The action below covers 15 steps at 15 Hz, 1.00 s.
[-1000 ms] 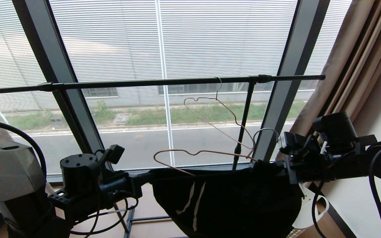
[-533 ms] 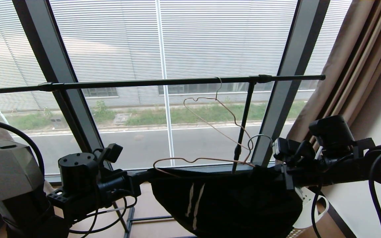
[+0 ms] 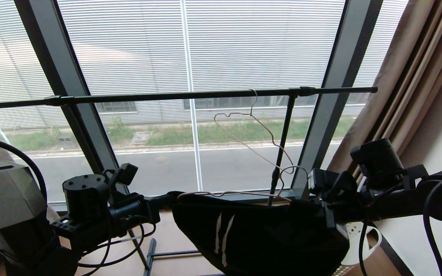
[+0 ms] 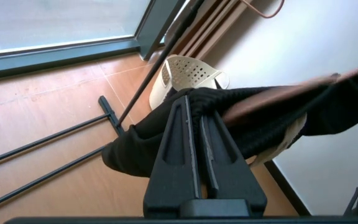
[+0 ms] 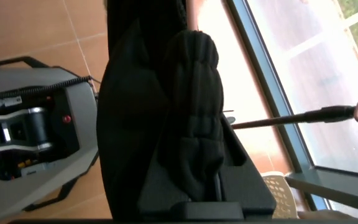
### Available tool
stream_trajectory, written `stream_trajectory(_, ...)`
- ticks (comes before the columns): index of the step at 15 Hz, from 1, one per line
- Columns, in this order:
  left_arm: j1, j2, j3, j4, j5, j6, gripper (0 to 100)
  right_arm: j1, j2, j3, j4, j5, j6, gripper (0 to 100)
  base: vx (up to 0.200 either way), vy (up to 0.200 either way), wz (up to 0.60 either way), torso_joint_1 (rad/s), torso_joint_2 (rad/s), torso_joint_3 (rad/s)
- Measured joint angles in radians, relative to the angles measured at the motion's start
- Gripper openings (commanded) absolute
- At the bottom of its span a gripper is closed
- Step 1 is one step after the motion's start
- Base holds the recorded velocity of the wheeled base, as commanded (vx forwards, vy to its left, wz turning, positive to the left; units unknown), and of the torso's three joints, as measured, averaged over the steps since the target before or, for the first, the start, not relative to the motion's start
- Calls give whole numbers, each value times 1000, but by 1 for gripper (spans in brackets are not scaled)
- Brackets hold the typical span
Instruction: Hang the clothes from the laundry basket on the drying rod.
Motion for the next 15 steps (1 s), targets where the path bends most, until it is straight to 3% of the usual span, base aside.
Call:
stream_trajectory(8,-3,-7,1,-1,1,1,0,45,28,2,-2,-183,1,0,0,0,0,0,0,0)
stream_trajectory(11,-8,-29,-10,4,1,6,0,57,39,-5,-4,-204,3,0,0,0,0,0,0,0)
stream_trajectory(13,-21,-53,-32,48,0,43,0,59,42,-11,-4,-206,6,0,0,0,0,0,0,0)
stream_trajectory(15,-48,-82,-91,177,1,66,0,68,45,-15,-3,-224,7,0,0,0,0,0,0,0)
